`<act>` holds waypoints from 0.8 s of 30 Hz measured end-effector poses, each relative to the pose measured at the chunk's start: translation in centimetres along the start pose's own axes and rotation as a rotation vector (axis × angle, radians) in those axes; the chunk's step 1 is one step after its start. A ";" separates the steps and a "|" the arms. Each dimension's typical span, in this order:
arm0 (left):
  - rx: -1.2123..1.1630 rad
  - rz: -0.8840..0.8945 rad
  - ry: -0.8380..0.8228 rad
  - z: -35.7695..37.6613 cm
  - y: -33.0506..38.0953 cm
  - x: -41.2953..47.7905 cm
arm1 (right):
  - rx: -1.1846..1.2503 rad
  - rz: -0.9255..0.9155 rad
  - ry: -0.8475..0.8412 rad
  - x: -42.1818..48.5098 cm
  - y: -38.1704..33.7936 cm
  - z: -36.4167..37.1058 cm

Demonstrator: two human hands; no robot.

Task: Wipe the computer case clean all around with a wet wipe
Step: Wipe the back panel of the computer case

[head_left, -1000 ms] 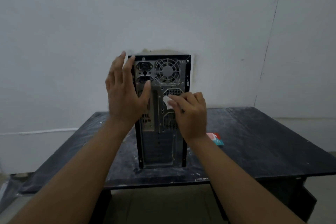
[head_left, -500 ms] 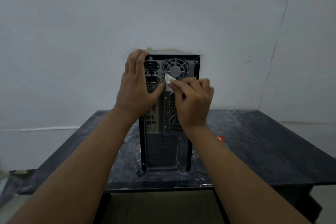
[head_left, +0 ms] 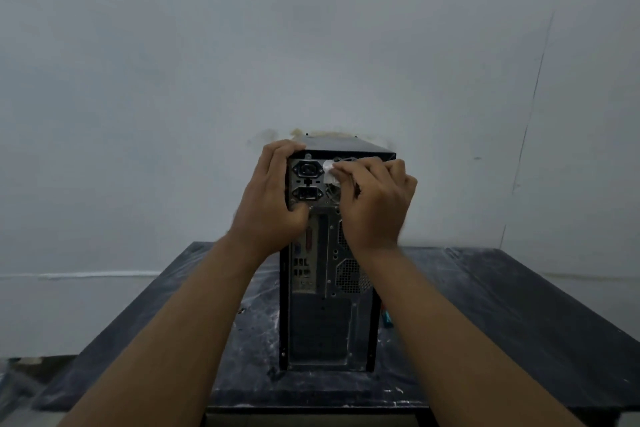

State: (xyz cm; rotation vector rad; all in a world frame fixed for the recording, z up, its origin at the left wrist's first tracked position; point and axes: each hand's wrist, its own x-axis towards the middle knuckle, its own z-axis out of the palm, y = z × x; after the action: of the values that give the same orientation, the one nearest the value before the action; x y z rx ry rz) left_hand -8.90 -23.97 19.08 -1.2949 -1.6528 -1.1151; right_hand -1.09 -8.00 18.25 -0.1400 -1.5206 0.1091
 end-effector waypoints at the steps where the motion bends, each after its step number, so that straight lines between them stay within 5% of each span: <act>1: -0.008 0.000 -0.007 0.0 -0.1 0.0 | 0.003 -0.003 0.007 0.3 0.0 0.0; 8: -0.082 -0.043 0.007 -0.3 0.1 0.0 | 0.046 -0.010 0.023 1.7 -1.8 0.8; 15: -0.115 -0.077 0.002 -0.3 -0.1 0.0 | -0.042 -0.223 -0.078 1.5 -3.5 1.5; 21: -0.081 -0.082 -0.006 -0.1 0.0 -0.2 | -0.040 0.013 -0.046 1.0 -0.8 -0.1; 24: -0.112 -0.086 -0.001 0.1 0.0 -0.2 | -0.007 -0.064 -0.079 0.8 -2.0 0.5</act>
State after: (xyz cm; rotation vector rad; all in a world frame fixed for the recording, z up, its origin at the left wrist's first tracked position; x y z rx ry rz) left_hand -8.82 -23.94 18.88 -1.3044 -1.6810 -1.2743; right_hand -1.55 -9.84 19.42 -0.0932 -1.6032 0.0585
